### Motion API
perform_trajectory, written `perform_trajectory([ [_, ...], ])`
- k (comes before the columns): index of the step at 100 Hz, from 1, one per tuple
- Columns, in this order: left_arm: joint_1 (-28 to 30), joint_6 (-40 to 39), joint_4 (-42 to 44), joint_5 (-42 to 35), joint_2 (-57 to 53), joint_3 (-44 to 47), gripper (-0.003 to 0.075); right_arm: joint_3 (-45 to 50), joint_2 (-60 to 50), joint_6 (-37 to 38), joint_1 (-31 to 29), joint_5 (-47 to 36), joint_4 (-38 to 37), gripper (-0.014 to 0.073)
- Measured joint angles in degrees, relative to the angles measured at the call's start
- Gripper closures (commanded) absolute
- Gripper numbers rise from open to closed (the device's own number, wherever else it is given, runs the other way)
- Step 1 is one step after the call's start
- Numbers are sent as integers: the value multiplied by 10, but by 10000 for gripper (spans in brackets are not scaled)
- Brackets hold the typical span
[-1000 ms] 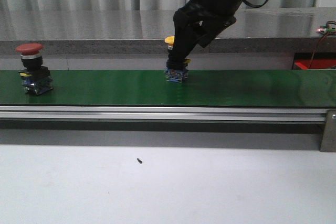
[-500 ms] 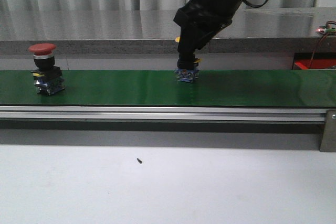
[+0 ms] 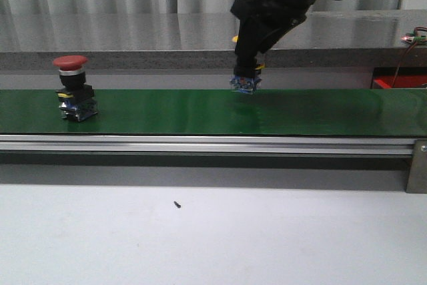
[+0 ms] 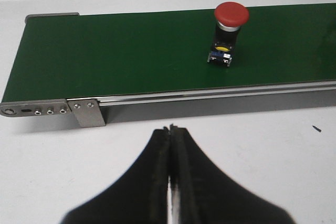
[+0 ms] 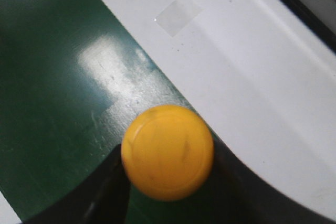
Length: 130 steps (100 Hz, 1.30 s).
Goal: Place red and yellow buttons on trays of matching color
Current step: 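Lift the yellow button and carry it over the yellow tray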
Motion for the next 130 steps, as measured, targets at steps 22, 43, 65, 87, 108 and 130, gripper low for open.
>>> perform_trajectory([
  [22, 0, 0, 0, 0, 0, 0, 740, 85, -80, 10, -63, -17, 23, 527],
  [43, 0, 0, -9, 0, 0, 0, 740, 207, -190, 14, -136, -57, 25, 527],
  [65, 0, 0, -13, 0, 0, 0, 740, 337, -291, 29, -226, -90, 27, 527],
  [87, 0, 0, -18, 0, 0, 0, 740, 433, -357, 31, -297, -111, 27, 527],
  [108, 0, 0, -18, 0, 0, 0, 740, 483, -380, 60, -355, -135, 29, 527],
  [130, 0, 0, -18, 0, 0, 0, 740, 502, -380, 106, -417, -155, 31, 527],
])
